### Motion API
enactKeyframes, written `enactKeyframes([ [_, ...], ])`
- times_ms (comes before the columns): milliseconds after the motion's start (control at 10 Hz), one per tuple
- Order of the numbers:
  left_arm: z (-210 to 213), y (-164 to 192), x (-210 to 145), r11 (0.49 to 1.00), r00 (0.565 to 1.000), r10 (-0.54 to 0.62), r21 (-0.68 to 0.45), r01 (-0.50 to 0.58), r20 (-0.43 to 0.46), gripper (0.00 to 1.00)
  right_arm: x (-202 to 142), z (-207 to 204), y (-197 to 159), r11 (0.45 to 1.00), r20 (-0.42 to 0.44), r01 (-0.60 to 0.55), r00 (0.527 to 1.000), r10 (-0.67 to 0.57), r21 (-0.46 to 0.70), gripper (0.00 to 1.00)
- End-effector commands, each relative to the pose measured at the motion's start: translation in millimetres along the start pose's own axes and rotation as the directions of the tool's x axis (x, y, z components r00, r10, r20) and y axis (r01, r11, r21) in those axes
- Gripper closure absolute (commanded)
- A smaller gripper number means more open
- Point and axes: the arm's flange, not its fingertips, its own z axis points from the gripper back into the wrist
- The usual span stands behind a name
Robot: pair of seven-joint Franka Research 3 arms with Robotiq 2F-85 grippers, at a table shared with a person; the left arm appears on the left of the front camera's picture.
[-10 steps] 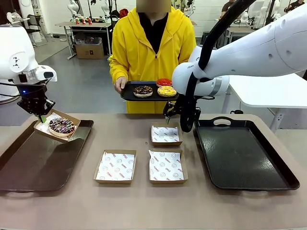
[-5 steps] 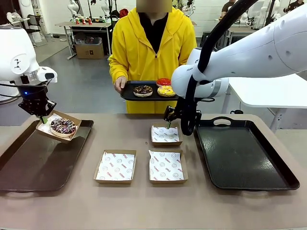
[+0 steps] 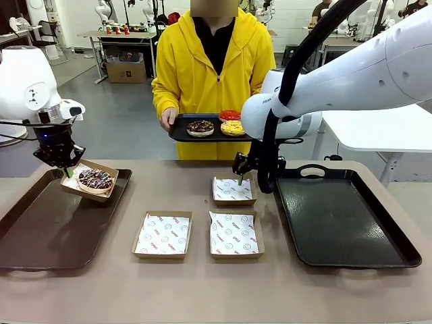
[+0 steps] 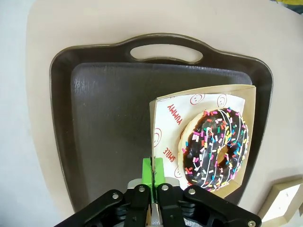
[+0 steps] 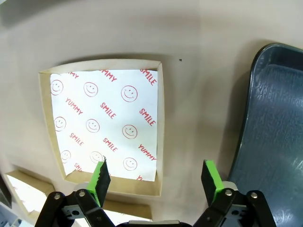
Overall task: Individually package the donuts and arrange them on the tray.
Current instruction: Place the picked Paper togo box on the Handle tray while simultaneously picking up another Paper togo box from the table with the other hand.
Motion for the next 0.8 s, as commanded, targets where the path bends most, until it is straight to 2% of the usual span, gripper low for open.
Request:
enactKeyframes([
  [0, -0.8, -7.4, 10.3, 1.000, 1.000, 0.028, -0.011, -0.028, -0.002, 0.99, 0.9, -6.4, -2.3, 0.999, 0.017, 0.009, 1.000, -0.008, -0.040, 0.00],
  [400, -13.8, -10.9, 19.0, 0.999, 0.999, 0.037, 0.000, -0.037, -0.017, 0.99, 10.8, -23.7, -0.5, 0.998, 0.004, -0.023, 1.000, 0.023, -0.053, 0.00],
  [700, -16.8, -14.2, 20.7, 1.000, 1.000, -0.001, -0.018, 0.000, -0.023, 0.99, 13.2, -30.8, 0.1, 0.998, 0.000, -0.030, 1.000, 0.030, -0.052, 0.00],
])
